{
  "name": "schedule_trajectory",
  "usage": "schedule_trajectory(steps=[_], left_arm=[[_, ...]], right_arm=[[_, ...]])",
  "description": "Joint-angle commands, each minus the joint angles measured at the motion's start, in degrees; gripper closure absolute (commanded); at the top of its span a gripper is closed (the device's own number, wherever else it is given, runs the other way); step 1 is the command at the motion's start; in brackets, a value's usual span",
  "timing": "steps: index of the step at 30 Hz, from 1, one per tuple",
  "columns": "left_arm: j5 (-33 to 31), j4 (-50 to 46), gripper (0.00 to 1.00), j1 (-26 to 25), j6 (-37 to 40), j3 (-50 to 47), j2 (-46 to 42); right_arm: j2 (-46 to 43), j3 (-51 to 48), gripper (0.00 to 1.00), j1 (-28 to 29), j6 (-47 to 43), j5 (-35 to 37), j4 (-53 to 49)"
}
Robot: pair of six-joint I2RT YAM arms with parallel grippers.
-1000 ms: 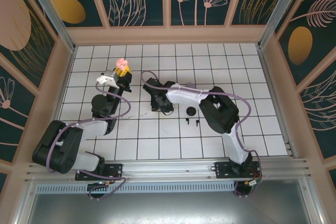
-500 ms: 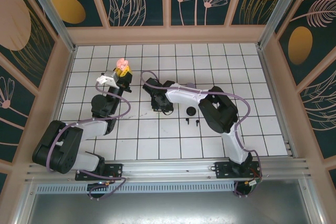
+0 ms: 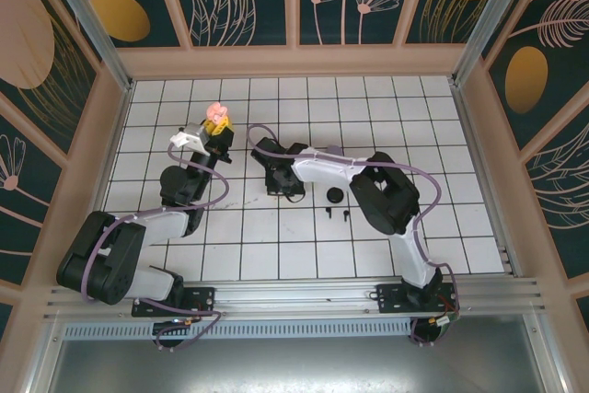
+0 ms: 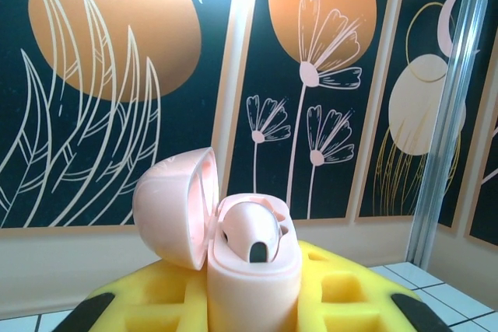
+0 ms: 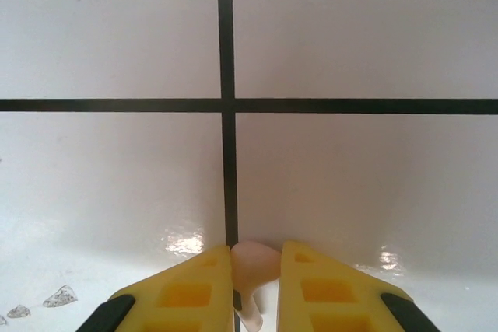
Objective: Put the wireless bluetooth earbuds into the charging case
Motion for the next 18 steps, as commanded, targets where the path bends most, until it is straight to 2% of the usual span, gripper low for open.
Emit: schedule_trajectory(steps=[1,18], left_arm=[[2.4,0.6,1.0,0.4,-1.2,1.9,0.1],[6.5,-0.8,1.0,0.4,-1.6,3.1,0.1]], right_arm=[[-2.5,-2.9,0.84,0.0,-1.8,2.0,2.2],[-10.2,-9.7,0.86,-0.1,-2.8,5.3,7.1]])
